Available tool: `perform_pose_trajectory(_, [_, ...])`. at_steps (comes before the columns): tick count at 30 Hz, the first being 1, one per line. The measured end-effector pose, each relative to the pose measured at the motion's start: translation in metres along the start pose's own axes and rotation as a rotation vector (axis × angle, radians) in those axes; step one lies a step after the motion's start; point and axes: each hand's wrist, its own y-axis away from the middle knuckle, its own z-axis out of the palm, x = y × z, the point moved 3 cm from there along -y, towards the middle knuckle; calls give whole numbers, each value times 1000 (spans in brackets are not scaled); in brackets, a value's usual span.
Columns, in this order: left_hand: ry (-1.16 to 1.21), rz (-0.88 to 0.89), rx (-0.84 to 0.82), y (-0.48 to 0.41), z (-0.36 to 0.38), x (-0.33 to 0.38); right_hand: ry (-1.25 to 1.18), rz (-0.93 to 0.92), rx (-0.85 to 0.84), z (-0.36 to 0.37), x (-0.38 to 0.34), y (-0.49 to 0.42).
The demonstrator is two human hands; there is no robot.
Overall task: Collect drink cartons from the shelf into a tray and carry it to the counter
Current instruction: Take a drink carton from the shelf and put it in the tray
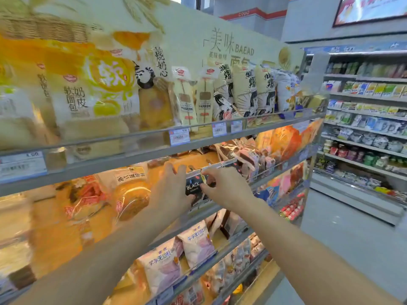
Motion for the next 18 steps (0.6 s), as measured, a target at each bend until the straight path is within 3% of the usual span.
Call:
perform_pose_trajectory(8, [308, -139, -138, -12, 24, -19, -227, -31, 21, 33, 7, -15])
perform_pose_trajectory(18, [455, -174, -9, -5, -1, -23, -417, -108, -11, 28, 16, -27])
